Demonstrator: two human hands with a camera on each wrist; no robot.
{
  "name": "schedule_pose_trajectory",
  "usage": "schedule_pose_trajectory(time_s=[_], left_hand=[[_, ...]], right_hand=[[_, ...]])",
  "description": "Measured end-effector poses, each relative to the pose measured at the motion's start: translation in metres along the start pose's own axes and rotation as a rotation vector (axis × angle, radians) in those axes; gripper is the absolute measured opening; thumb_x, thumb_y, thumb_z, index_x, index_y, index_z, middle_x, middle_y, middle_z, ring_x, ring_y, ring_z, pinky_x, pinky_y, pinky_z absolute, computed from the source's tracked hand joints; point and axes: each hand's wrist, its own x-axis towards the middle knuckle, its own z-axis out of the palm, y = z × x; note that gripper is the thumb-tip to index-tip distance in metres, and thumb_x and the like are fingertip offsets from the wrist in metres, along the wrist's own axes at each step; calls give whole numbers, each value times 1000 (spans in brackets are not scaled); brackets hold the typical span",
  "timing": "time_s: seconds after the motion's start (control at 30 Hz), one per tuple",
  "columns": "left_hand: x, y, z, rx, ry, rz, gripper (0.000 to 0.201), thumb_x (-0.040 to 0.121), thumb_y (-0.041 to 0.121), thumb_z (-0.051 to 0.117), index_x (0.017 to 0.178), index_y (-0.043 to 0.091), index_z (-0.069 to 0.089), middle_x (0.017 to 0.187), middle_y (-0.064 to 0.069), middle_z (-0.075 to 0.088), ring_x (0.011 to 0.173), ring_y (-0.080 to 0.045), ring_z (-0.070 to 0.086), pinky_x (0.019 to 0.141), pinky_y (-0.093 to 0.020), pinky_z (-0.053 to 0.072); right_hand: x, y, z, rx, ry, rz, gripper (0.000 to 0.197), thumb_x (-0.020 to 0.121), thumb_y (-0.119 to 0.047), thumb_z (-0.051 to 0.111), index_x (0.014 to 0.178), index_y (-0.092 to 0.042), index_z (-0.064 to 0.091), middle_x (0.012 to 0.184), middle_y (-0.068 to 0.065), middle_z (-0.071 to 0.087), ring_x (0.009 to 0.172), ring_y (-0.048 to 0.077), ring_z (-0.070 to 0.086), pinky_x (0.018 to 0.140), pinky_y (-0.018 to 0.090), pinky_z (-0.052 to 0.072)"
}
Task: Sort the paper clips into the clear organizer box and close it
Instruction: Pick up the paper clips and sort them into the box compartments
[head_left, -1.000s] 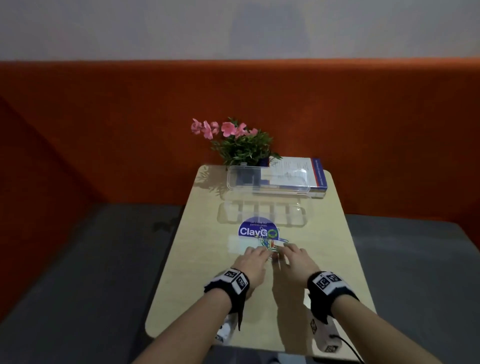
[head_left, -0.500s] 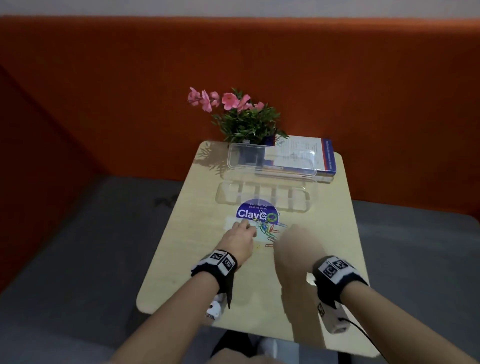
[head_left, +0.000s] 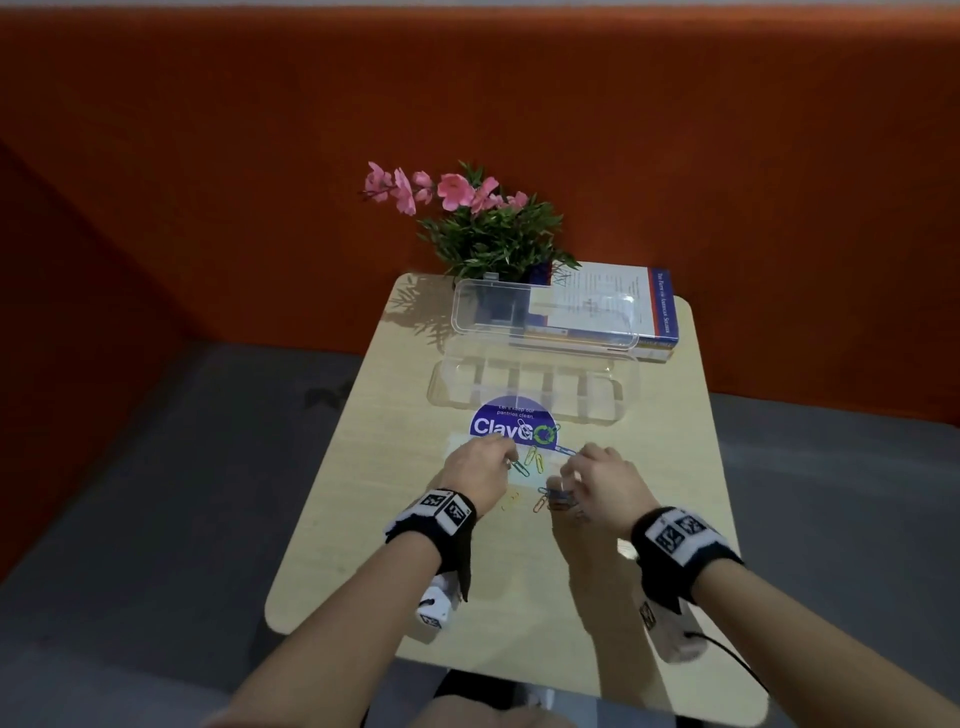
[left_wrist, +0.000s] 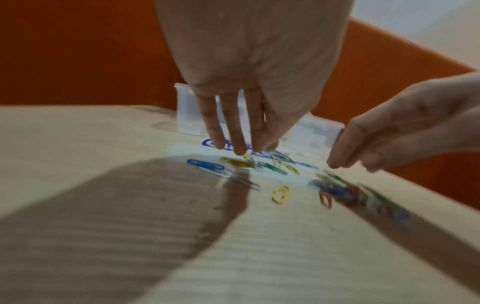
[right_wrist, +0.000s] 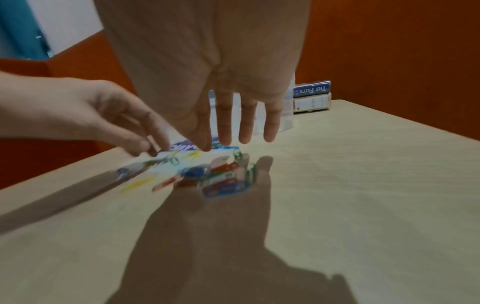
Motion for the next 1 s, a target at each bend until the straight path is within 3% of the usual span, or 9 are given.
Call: schedule_pose_trajectory(time_s=[0.13,0.23,0.37,0.47,0.63,0.77,0.87,0.93,1.0], left_hand=[[-2,-3,-9,-102,113,-141,19,93,9,49,105,16,61,117,-2,62,103,-24,62,88,-39,53],[0,0,-7,-85,42,-160,14,91,17,55,105,17,56,118,-3,60,104,-25,62,88,-41,53],[8,4,-2,-18,-85,-187,30,89,30,61,112,14,51,120,-8,56,107,-30,59,87,-40,49],[13,5,-1,20,-134,-196,35,89,29,60,117,12,49,125,-10,53,110,-32,57,88,-41,47],[20,3,-2,3,-160,-211,20,91,23,60,106,11,58,122,-10,53,106,-32,59,89,-41,50],[19,0,-9,-54,-106,-180,5,89,19,58,87,15,60,108,-5,58,97,-28,61,80,-35,48],[12,-9,-18,-204,-16,-242,19,83,18,61,67,27,54,89,1,67,86,-23,65,77,-37,57],[4,-17,-26,-296,24,-283,14,81,15,65,71,24,61,80,1,69,81,-22,68,75,-39,60],[-7,-24,-30,-306,-14,-260,8,83,12,65,85,19,62,81,-1,70,79,-22,69,73,-39,60]], right_hand=[[41,-20,-23,137,95,16,25,88,-14,47,103,-5,65,105,14,61,96,34,60,80,36,46],[70,-35,-22,77,34,8,28,93,-13,42,109,-7,64,110,14,62,98,33,61,83,39,49],[86,-49,-17,-23,-42,30,27,93,-17,45,113,-5,58,114,17,58,101,35,60,83,40,49],[87,-51,-14,-66,-63,29,34,90,-17,48,122,-5,46,120,17,52,108,35,57,83,42,48],[82,-47,-11,-44,-57,29,31,90,-17,48,119,-7,50,120,17,51,107,35,56,86,40,47],[77,-44,-13,-32,-86,44,28,91,-14,46,116,-2,51,123,18,50,109,34,55,87,39,46],[74,-41,-12,36,-94,44,21,89,-13,50,106,-2,55,119,18,51,103,34,56,86,37,45],[70,-39,-12,82,-78,61,4,87,-13,53,89,-9,54,105,15,55,92,29,56,78,33,44],[69,-37,-11,134,-55,80,13,85,-16,56,76,-13,48,89,9,55,79,24,51,69,29,39]])
